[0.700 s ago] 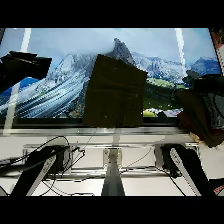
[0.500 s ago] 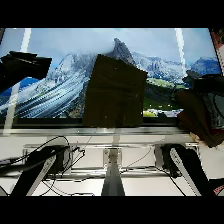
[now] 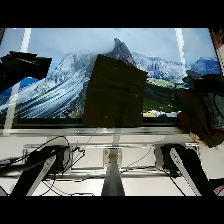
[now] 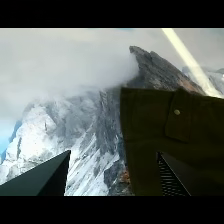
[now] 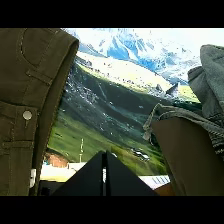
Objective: Fold the clothes and pants, and hang the long-sleeved shirts on hangers.
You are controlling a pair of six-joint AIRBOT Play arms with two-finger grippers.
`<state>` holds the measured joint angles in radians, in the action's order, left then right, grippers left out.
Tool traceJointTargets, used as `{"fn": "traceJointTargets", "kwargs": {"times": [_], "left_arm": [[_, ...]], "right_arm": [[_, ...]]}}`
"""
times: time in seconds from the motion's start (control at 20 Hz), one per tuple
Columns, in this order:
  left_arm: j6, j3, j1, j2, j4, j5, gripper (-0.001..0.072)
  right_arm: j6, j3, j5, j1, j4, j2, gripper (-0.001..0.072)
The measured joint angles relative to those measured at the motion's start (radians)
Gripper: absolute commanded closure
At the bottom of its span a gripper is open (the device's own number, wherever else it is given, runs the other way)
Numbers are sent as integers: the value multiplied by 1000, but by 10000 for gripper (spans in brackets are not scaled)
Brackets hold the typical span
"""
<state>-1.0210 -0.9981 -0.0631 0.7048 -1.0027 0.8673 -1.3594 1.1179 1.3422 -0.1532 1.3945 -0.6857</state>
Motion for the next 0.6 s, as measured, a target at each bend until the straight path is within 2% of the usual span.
{"fn": "traceJointTargets", "kwargs": {"times": [0.35, 0.4, 0.45, 0.5, 0.6], "left_arm": [[0, 0, 0, 0, 7, 0, 110], [0, 0, 0, 0, 18, 0, 272], [0, 0, 0, 1, 23, 0, 480], [0, 3, 0, 6, 10, 2, 542], [-26, 16, -1, 35, -83, 20, 500]], "right_arm": [[0, 0, -14, 0, 0, 0, 667], [0, 0, -19, 0, -1, 0, 666], [-1, 0, -23, 0, -2, 0, 666], [-6, 0, -27, 0, -8, 0, 666], [-18, 0, -39, 0, -30, 0, 666]]}}
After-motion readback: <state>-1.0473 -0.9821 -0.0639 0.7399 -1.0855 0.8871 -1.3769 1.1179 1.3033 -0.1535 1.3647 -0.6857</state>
